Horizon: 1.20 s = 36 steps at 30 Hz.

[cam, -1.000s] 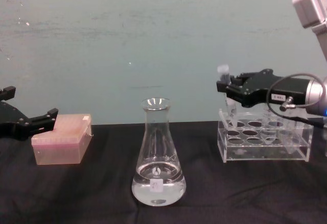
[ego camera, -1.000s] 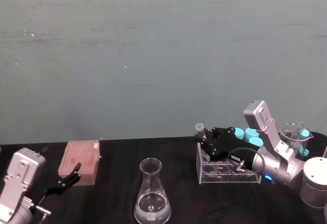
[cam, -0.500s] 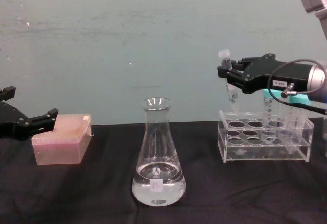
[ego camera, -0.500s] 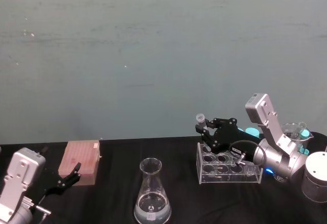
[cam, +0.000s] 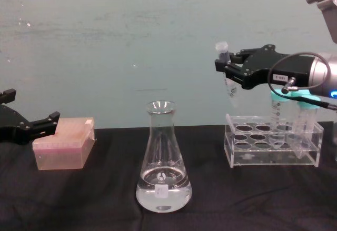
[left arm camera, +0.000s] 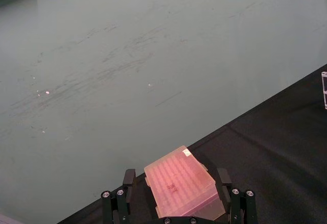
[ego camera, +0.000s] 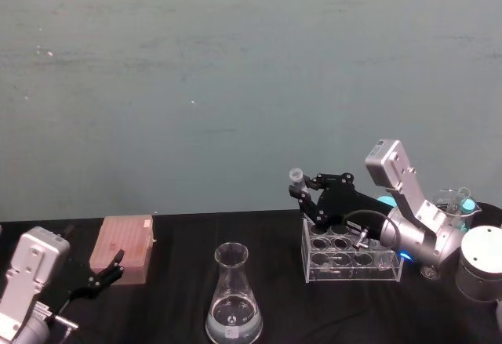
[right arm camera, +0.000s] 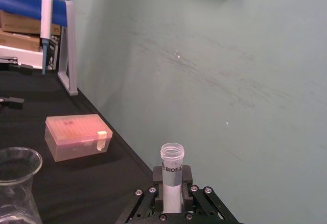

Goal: Pour the liquid from the test tube into the beaker using one hand.

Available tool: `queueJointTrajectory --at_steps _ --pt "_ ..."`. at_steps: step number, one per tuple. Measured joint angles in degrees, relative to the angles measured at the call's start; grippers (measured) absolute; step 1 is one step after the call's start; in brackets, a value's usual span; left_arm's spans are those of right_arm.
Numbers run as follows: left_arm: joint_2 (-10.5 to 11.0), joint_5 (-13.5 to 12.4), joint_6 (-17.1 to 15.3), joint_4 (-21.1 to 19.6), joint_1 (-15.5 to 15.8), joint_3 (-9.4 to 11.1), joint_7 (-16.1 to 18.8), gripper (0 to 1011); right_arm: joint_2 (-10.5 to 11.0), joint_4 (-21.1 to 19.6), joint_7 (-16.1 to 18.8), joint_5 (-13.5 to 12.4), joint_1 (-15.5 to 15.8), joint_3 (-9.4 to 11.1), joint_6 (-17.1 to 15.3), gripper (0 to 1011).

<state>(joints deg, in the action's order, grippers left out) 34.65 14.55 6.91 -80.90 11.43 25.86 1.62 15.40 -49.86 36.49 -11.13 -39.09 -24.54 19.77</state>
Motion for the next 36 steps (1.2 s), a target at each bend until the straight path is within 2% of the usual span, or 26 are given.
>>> queueJointTrajectory --at_steps 15,36 --pt "0.00 0.00 0.00 0.00 0.00 0.00 0.00 1000 -0.11 -1.49 -0.02 1.15 -0.25 -1.54 1.72 199" --pt "0.00 0.00 0.00 0.00 0.00 0.00 0.00 1000 -0.10 -3.32 1.90 2.70 0.60 -5.10 3.65 198"
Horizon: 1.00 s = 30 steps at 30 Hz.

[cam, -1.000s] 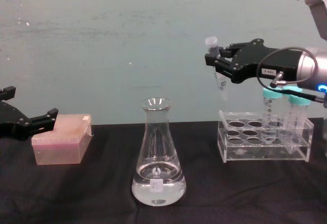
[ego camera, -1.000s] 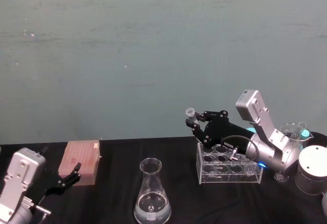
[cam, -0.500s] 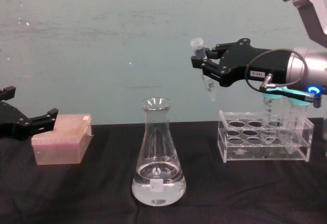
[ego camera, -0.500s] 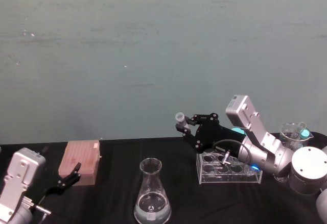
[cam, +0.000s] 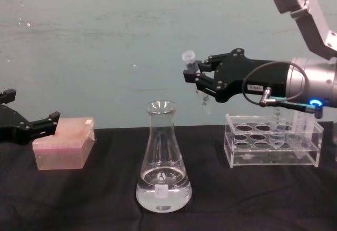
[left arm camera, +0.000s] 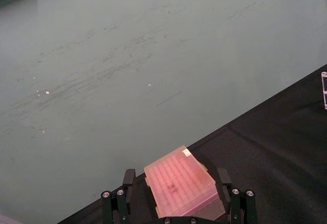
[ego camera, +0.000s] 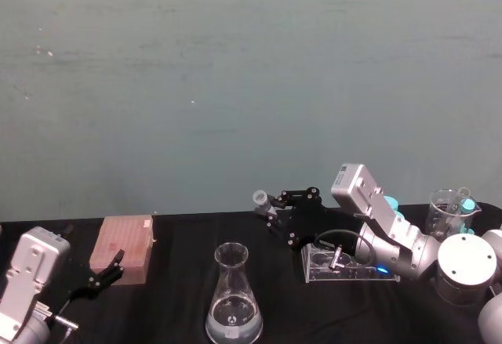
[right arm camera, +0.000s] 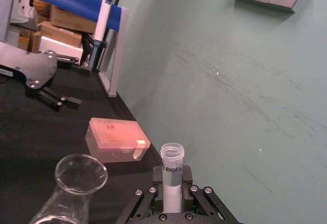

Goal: Pour the liquid from the test tube into the beaker using one hand.

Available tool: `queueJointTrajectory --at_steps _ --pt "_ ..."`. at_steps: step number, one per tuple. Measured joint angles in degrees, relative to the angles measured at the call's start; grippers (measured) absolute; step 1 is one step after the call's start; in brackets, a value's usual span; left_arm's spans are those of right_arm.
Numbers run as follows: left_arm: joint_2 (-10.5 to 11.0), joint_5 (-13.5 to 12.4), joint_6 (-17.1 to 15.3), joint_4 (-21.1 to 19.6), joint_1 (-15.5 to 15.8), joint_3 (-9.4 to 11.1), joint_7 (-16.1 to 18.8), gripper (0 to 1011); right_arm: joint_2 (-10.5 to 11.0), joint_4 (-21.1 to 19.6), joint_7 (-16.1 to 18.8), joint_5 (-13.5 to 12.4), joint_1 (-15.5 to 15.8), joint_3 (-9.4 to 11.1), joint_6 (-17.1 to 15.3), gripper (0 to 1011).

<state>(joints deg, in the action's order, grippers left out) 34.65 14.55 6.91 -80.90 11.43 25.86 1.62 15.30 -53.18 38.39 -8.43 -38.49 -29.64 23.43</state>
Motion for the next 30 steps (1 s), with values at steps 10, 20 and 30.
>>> queueJointTrajectory --at_steps 10,20,30 --pt "0.00 0.00 0.00 0.00 0.00 0.00 0.00 1000 0.22 -0.22 0.07 0.91 0.18 -1.11 0.80 198" --pt "0.00 0.00 0.00 0.00 0.00 0.00 0.00 1000 0.83 -0.99 -1.53 3.38 0.46 -2.12 1.89 198" --pt "0.00 0.00 0.00 0.00 0.00 0.00 0.00 1000 1.28 -2.01 -4.18 7.28 0.73 -3.11 3.70 198"
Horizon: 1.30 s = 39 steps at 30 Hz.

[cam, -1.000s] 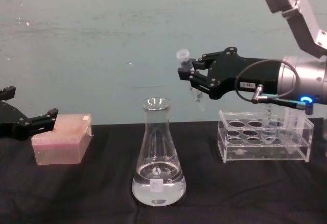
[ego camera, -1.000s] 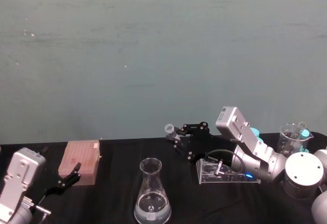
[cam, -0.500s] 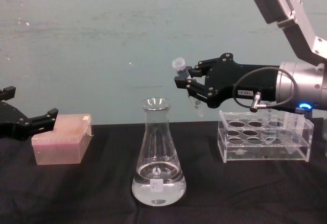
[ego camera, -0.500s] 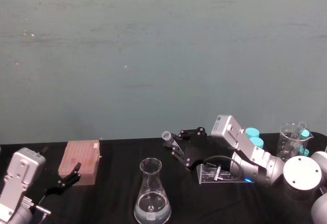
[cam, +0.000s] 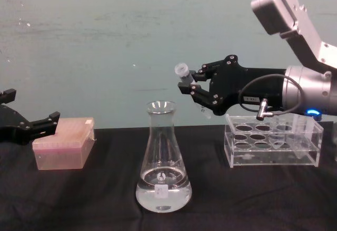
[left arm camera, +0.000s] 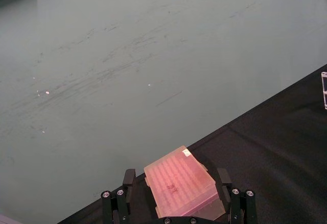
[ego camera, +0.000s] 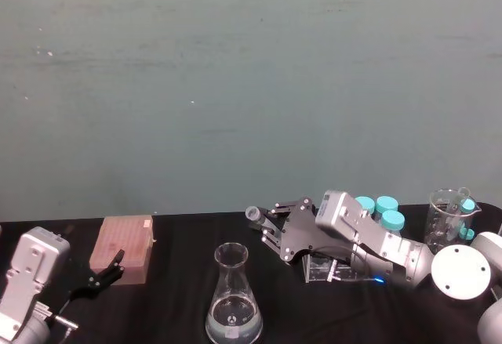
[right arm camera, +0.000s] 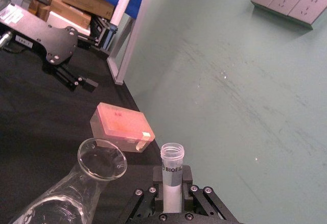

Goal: Pour the liquid from the test tube into the beaker using one hand.

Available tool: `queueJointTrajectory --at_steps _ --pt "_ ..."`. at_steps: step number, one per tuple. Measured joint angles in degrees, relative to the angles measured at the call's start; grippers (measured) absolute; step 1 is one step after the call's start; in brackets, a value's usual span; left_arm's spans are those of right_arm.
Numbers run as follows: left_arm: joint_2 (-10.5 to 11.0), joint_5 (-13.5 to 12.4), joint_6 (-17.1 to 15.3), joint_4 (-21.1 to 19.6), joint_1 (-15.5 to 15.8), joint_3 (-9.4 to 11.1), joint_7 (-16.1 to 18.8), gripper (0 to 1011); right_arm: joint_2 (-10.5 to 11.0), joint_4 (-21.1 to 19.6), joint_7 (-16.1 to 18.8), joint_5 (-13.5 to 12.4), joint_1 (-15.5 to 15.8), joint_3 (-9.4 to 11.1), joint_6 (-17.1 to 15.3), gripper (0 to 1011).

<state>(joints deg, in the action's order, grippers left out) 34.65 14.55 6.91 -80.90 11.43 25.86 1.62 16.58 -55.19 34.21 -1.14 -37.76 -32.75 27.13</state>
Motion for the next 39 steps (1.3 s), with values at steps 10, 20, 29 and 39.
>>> queueJointTrajectory --at_steps 10,20,29,39 --pt "0.00 0.00 0.00 0.00 0.00 0.00 0.00 1000 0.20 -0.69 -3.66 5.28 0.24 -0.99 2.20 198" --pt "0.00 0.00 0.00 0.00 0.00 0.00 0.00 1000 0.67 -1.89 -7.67 10.90 0.77 -1.48 4.51 198" --pt "0.00 0.00 0.00 0.00 0.00 0.00 0.00 1000 1.07 -3.03 -10.43 14.83 1.19 -1.74 6.12 198" --pt "0.00 0.00 0.00 0.00 0.00 0.00 0.00 1000 1.59 -4.37 -13.82 19.58 1.74 -2.13 7.67 198"
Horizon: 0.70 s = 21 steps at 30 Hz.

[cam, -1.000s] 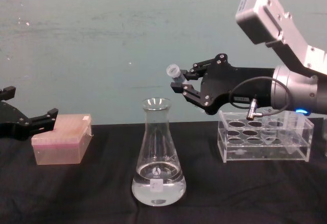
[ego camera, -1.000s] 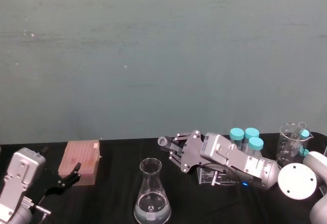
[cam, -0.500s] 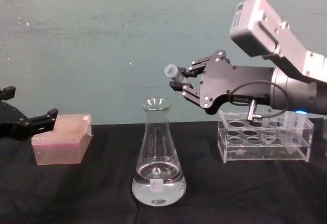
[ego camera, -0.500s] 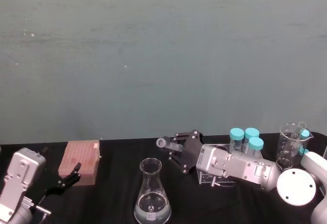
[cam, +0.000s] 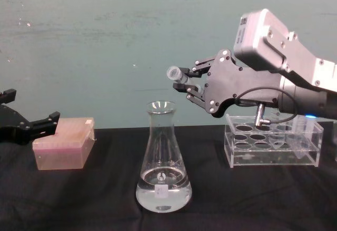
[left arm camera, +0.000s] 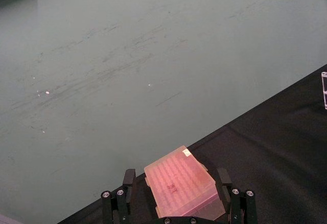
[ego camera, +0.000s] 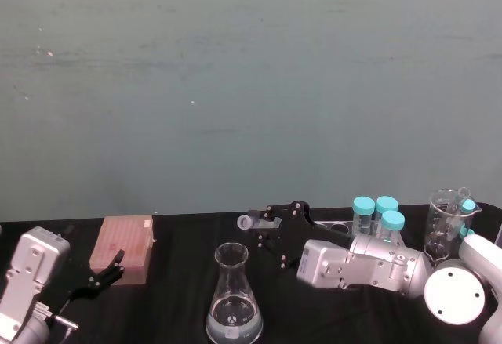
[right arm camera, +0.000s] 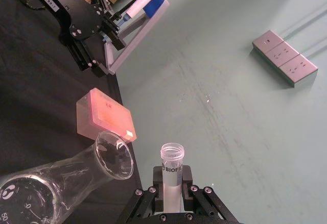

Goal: Pour the liquid from the test tube into the beaker using one hand.

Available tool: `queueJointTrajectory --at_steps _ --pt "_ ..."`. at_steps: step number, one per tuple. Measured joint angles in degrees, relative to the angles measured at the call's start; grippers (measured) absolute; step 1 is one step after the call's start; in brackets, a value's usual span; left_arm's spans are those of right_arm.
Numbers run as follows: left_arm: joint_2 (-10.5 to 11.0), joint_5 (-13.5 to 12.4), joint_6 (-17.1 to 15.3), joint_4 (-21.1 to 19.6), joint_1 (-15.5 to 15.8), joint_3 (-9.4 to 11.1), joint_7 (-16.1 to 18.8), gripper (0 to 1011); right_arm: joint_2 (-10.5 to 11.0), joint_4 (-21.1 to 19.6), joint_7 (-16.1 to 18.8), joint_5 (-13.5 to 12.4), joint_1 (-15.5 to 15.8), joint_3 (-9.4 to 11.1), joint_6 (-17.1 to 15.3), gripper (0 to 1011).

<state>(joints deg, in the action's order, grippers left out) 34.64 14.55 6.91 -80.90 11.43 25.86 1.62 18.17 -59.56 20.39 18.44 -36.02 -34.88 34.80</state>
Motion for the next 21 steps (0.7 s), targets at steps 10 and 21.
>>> queueJointTrajectory --at_steps 10,21 --pt "0.00 0.00 0.00 0.00 0.00 0.00 0.00 1000 0.69 -1.44 -3.16 4.56 0.56 -0.50 1.00 198" --pt "0.00 0.00 0.00 0.00 0.00 0.00 0.00 1000 1.19 -2.51 -6.15 9.00 0.77 -1.28 0.99 198"
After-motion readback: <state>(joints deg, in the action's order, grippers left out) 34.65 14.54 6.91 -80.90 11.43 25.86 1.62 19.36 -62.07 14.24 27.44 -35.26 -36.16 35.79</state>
